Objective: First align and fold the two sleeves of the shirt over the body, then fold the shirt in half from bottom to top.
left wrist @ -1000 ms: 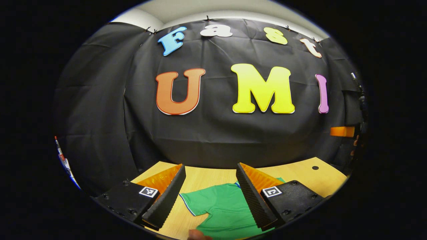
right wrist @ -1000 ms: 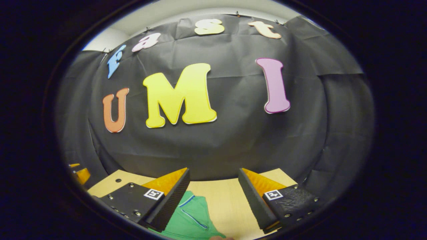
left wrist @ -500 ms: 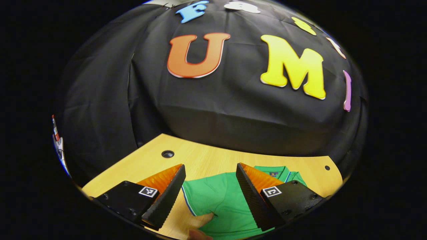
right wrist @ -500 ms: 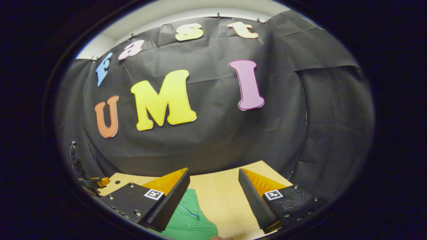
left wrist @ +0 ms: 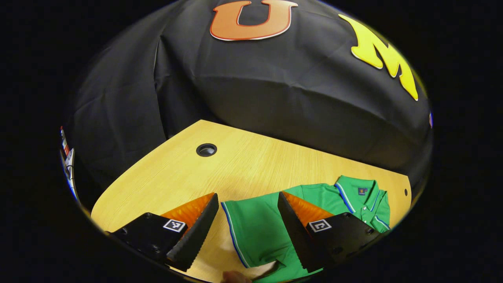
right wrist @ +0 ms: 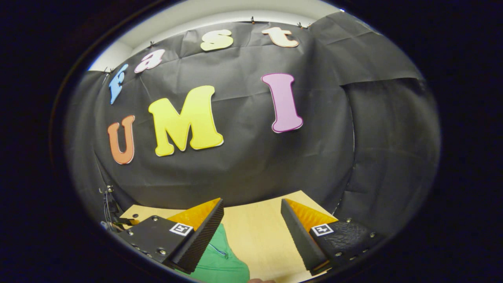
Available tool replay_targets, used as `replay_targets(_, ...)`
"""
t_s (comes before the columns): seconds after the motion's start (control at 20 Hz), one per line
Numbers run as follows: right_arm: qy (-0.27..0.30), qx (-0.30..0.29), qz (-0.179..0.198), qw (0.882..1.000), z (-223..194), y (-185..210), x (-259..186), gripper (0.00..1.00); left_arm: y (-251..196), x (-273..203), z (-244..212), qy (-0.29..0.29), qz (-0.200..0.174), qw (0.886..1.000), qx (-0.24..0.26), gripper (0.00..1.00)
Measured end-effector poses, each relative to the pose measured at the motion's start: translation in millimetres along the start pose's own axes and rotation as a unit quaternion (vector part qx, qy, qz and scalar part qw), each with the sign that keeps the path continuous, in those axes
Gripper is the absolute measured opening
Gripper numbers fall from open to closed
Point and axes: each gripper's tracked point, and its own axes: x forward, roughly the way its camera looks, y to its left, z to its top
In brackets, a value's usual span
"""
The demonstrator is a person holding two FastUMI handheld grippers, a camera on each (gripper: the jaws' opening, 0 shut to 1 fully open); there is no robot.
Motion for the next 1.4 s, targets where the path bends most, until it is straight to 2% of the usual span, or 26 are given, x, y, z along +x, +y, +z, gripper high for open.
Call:
replay_targets(0.45,0.018,0.003,-0.006,1.0,-8,-7,-1,0.94,10,33,-21,0.035,0.026,0.998,0.044,0.98)
replay_targets(0.6,0.019,0.002,-0.002,1.0,-6,-4,0,0.94,12,40,-28,0.05,0.033,0.998,0.033,0.98)
replay_targets(0.85,0.025,0.008,-0.004,1.0,-9,-6,2,0.94,12,41,-28,0.049,0.032,0.998,0.026,0.98)
replay_targets(0.9,0.028,0.012,-0.004,1.0,-11,-6,3,0.94,14,40,-29,0.052,0.033,0.998,0.024,1.0)
replay_targets(1.0,0.035,0.02,0.0,0.999,-15,-4,5,0.94,10,40,-30,0.061,0.018,0.997,0.039,0.94)
replay_targets(1.05,0.037,0.02,0.001,0.999,-17,-3,5,0.94,5,38,-30,0.065,0.01,0.997,0.045,0.66)
replay_targets(1.15,0.039,0.017,0.003,0.999,-17,0,6,0.94,2,37,-27,0.06,0.024,0.997,0.052,0.1)
replay_targets(1.25,0.038,0.012,0.007,0.999,-15,2,7,0.94,4,41,-28,0.056,0.032,0.997,0.053,0.04)
replay_targets(1.4,0.033,0.008,0.008,0.999,-11,1,7,0.94,-4,39,-28,0.06,0.016,0.996,0.062,0.04)
